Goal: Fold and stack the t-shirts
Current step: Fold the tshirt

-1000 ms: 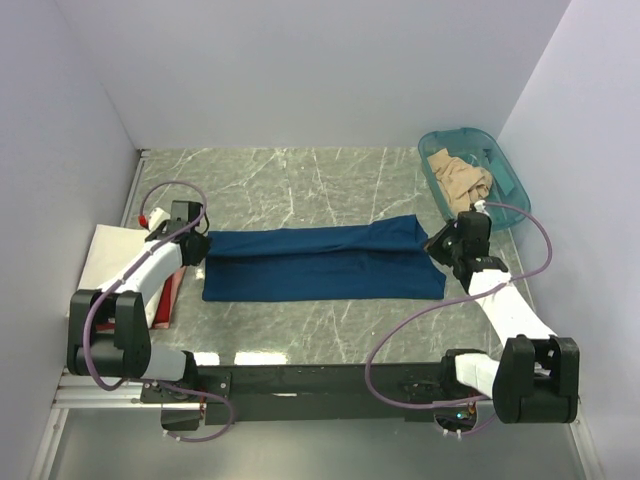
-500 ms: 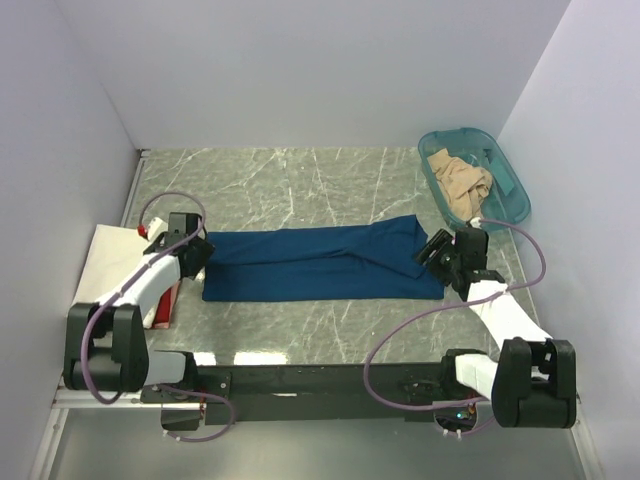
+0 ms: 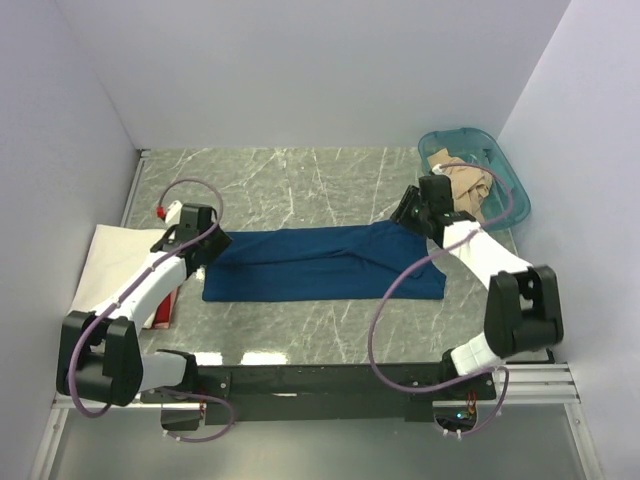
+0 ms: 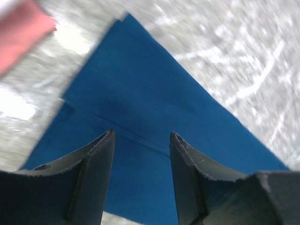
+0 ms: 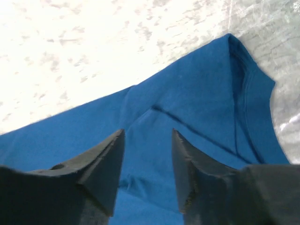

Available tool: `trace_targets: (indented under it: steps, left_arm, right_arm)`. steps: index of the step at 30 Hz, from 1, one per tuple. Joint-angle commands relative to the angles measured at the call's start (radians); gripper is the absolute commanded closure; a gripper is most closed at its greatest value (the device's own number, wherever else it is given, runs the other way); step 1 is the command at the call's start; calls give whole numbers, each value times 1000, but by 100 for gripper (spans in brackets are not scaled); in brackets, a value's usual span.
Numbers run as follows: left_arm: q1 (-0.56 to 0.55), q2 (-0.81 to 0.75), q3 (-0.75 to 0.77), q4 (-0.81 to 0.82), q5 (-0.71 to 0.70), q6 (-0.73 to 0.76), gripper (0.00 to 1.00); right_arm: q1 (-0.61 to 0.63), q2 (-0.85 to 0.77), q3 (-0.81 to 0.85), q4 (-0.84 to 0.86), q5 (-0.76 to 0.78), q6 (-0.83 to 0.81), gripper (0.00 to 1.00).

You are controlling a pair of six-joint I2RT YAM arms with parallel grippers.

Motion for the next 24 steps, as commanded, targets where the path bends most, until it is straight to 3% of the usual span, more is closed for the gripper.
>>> trace_targets:
  steps: [1,8,18,24]
  left_arm:
    - [-36,10,57,24,40,51,45]
    - [-92,59,82,38,67,67,47]
    - [-114,98,88,47,75,74,49]
    - [-117,102,86,47,75,74,50]
  right_arm:
    - [21,74,76,-56,70,-46,50]
    - [75,229,174,-79,118,-58,54]
    - [106,298,191,-72,144,-52,57]
    - [117,312,188,-73,148,-52,65]
